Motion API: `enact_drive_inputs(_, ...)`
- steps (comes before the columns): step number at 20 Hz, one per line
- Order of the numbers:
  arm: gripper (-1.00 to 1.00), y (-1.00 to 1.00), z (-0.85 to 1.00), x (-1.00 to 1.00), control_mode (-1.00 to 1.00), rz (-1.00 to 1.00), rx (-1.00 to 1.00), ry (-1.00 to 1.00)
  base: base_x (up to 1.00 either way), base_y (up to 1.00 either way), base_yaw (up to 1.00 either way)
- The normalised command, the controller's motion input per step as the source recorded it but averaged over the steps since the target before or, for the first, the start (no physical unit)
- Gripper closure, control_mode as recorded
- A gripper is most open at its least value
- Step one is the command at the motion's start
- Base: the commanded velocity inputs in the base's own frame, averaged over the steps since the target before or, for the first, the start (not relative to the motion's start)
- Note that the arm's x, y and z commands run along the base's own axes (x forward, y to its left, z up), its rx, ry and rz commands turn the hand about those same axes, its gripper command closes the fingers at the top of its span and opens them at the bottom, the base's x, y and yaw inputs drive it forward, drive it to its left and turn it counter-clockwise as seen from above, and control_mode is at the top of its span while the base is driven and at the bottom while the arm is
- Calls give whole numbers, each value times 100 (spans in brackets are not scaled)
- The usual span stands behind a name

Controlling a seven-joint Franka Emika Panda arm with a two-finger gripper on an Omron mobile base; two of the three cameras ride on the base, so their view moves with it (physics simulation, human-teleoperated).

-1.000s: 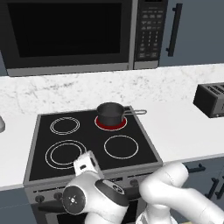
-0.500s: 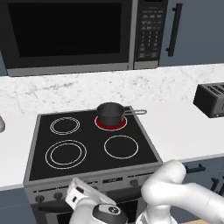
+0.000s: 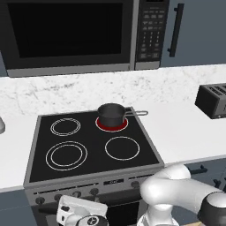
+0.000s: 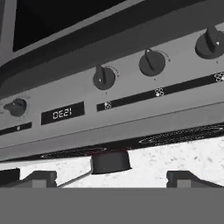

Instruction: Turn off the rear right burner of the stove.

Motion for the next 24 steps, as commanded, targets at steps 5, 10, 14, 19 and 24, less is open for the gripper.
enact_drive_inputs(5,-100,31,-30,2,-100,0,-26,-21,0,0,0)
enact_drive_inputs(10,-100,4,-37,4,-100,3,-13,-11,0,0,0)
enact_drive_inputs(14,-100,0,-36,23,-100,9,-3,0,0,0,0)
enact_drive_inputs(19,-100,-16,-30,31,-100,25,0,-1,0,0,0)
enact_drive_inputs(24,-100,-26,-23,19,-100,32,1,-3,0,0,0)
